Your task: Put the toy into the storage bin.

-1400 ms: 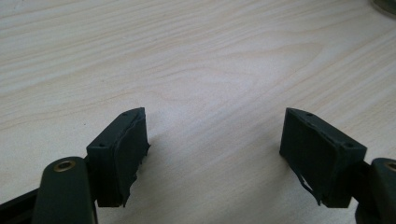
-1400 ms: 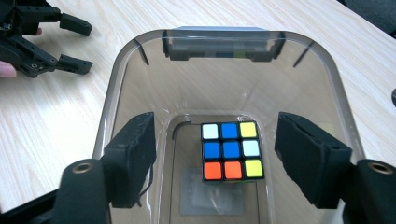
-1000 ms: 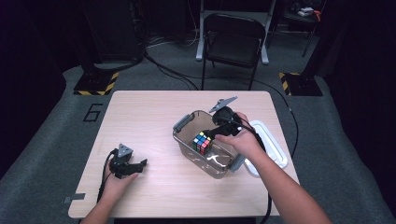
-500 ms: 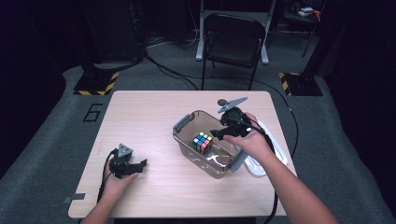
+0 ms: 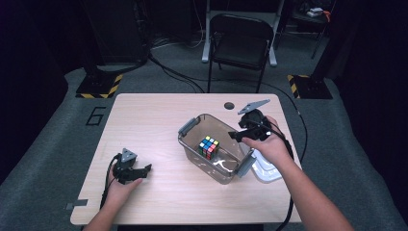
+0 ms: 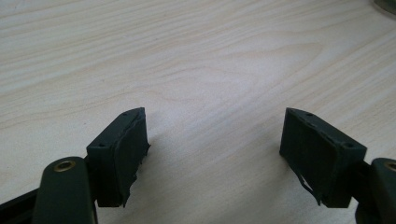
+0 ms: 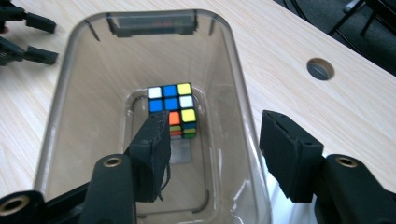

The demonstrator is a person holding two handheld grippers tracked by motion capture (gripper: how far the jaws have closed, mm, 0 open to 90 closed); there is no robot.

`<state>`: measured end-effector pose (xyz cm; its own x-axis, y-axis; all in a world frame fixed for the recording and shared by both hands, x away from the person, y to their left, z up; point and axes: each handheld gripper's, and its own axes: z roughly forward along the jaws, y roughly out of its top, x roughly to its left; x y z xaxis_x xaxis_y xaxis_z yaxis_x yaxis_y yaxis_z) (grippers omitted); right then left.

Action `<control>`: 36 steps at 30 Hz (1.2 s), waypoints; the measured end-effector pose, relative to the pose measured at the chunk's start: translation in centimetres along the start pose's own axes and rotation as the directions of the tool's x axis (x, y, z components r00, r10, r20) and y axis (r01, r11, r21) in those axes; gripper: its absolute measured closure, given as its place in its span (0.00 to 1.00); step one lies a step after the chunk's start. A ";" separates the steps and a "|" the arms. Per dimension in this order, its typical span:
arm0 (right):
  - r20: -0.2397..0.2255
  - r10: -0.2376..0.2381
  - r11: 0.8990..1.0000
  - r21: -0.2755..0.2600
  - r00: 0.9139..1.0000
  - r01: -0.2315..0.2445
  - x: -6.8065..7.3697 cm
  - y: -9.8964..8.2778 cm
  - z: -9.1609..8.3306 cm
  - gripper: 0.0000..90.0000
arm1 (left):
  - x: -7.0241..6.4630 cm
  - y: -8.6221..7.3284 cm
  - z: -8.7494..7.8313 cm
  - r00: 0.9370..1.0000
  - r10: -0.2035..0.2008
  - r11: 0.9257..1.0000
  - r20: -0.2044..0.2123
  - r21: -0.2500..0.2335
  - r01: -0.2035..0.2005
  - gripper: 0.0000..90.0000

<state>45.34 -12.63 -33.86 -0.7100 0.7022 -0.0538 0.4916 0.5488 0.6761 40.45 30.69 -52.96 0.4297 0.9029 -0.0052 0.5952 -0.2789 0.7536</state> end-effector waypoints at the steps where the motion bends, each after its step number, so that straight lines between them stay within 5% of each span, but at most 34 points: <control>1: 0.007 0.001 1.000 0.002 1.000 -0.001 -0.2 -0.2 0.0 0.47 | 0.0 0.0 0.0 1.000 0.001 1.000 0.000 0.000 -0.001 0.25; 20: 0.068 0.076 0.997 -0.012 0.995 -0.075 -3.2 -2.5 -1.3 0.48 | 0.0 0.0 0.0 1.000 0.000 1.000 0.000 0.000 0.000 0.25; 36: 0.124 0.163 0.987 -0.013 0.979 -0.163 -5.6 -4.8 -1.0 0.48 | 0.0 0.0 0.0 1.000 0.000 1.000 0.000 0.000 0.000 0.25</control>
<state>46.47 -19.69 -36.04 -0.5521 0.8331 -0.0331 0.5942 0.4210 0.6854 40.45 30.70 -52.96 0.4299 0.9029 -0.0050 0.5952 -0.2792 0.7535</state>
